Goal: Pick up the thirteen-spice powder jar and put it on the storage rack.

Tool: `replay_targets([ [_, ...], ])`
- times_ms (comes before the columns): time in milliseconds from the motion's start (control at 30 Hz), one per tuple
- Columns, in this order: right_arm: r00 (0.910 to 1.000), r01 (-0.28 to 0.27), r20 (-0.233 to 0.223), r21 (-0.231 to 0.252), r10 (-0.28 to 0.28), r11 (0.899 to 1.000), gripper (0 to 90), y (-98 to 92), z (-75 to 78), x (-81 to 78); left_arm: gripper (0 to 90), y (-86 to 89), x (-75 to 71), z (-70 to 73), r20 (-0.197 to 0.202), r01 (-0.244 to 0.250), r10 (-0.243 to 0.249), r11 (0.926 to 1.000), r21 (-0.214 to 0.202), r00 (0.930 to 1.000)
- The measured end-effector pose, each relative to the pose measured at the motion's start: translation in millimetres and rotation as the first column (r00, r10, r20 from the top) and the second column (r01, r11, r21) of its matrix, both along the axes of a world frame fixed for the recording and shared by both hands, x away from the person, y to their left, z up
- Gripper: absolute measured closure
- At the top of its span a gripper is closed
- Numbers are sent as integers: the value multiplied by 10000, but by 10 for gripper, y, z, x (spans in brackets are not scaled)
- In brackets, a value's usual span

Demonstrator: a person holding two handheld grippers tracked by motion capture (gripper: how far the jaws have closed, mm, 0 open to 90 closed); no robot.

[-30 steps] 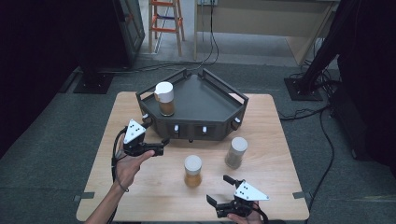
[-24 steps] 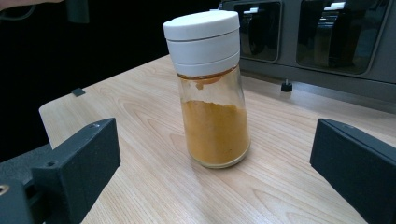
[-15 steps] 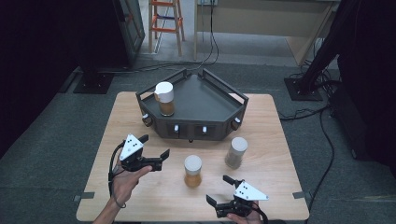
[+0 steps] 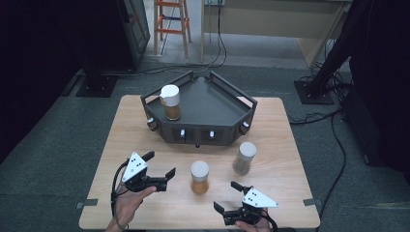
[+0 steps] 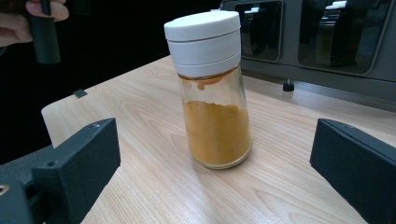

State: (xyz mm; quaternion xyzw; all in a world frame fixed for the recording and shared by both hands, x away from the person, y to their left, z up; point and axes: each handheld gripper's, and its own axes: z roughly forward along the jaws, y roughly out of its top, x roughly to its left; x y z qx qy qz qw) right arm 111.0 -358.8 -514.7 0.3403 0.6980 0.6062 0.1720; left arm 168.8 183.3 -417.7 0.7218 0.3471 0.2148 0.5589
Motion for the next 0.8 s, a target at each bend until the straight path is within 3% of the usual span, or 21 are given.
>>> replay_targets([
  [800,10000,34,48,-18,-34,10000,15,1,6,-14,19,123,-376,-333,173,607,-603,9979,-228,9980],
])
